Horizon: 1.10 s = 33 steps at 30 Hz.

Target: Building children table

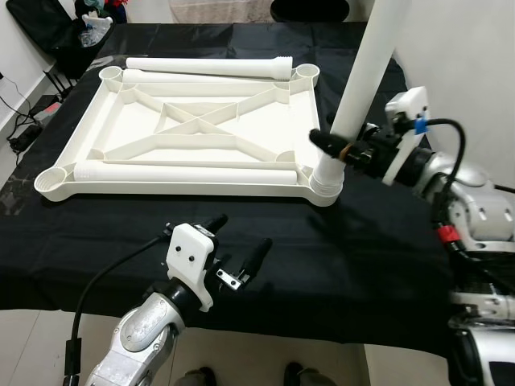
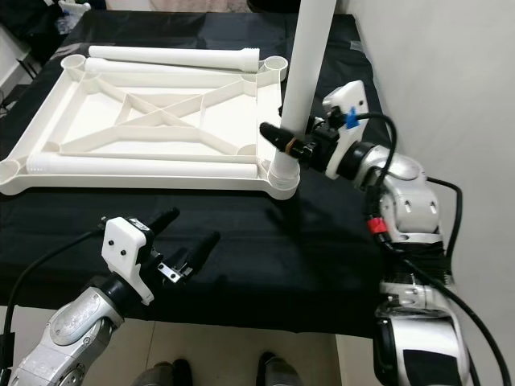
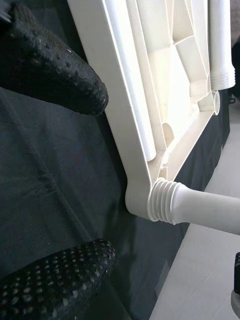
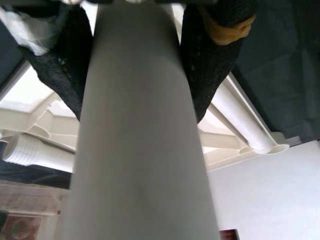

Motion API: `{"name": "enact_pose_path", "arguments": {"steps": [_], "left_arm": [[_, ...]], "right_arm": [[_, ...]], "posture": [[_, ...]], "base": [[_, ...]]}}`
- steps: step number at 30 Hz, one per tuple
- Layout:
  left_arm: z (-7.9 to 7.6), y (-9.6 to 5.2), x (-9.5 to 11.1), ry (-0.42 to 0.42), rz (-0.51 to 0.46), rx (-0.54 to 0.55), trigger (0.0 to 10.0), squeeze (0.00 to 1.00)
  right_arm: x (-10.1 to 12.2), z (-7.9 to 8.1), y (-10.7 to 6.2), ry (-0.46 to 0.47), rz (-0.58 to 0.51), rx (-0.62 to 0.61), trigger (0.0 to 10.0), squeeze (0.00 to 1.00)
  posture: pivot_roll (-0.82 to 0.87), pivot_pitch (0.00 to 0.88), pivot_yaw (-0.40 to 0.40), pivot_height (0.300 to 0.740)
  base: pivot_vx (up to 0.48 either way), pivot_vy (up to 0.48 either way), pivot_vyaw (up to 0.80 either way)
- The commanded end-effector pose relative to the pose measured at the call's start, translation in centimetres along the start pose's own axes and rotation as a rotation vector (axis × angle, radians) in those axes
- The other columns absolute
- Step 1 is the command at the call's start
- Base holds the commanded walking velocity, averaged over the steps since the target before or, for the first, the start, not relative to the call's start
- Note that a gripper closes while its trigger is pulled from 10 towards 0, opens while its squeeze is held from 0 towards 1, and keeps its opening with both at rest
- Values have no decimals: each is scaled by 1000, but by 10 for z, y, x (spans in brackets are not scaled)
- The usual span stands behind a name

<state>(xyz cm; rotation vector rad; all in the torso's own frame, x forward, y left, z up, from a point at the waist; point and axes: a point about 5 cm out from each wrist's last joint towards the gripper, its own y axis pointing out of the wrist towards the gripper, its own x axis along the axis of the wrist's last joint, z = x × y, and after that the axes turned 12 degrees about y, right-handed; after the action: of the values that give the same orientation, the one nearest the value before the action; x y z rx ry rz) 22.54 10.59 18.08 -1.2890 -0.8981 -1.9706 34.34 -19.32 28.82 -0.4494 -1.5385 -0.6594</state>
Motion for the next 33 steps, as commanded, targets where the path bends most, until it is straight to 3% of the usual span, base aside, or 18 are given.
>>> {"name": "enact_pose_path", "arguments": {"steps": [1,11,12,13,15,26,27,29,30,33], "left_arm": [[-4,-3,-4,2,18,-7,10000,0],[-4,-3,-4,0,18,-4,10000,0],[-4,-3,-4,1,18,-4,10000,0],[-4,-4,-5,3,19,-4,10000,0],[-3,-3,-4,5,19,-2,10000,0],[-2,-3,-4,9,19,-2,10000,0],[-2,-3,-4,9,18,-2,10000,0],[-2,-2,-4,8,18,0,10000,0],[-2,-2,-4,9,18,2,10000,0],[-1,-1,-4,9,17,2,10000,0]], "right_arm": [[-2,6,4,11,-8,56,0,0],[-15,22,9,-1,36,34,0,0],[-25,12,16,-16,61,-259,0,0],[-35,1,12,47,40,-640,0,0],[-55,10,7,57,91,-869,0,0],[-63,19,11,113,83,-878,0,0],[-63,21,13,117,92,-864,10000,0],[-58,27,20,111,90,-776,10000,0],[-52,31,25,107,76,-720,10000,1000],[-46,33,29,124,45,-657,10000,1000]], "posture": [[26,247,-6,740],[24,243,-15,740],[29,240,-21,740],[19,240,-22,740],[28,244,-16,740],[21,243,-12,740],[17,243,-11,740],[18,245,-11,740],[17,246,-10,740],[17,247,-10,740]], "base": [[0,0,0],[0,0,0],[0,0,0],[0,0,0],[0,0,0],[0,0,0],[0,0,0],[0,0,0],[0,0,0],[0,0,0]]}}
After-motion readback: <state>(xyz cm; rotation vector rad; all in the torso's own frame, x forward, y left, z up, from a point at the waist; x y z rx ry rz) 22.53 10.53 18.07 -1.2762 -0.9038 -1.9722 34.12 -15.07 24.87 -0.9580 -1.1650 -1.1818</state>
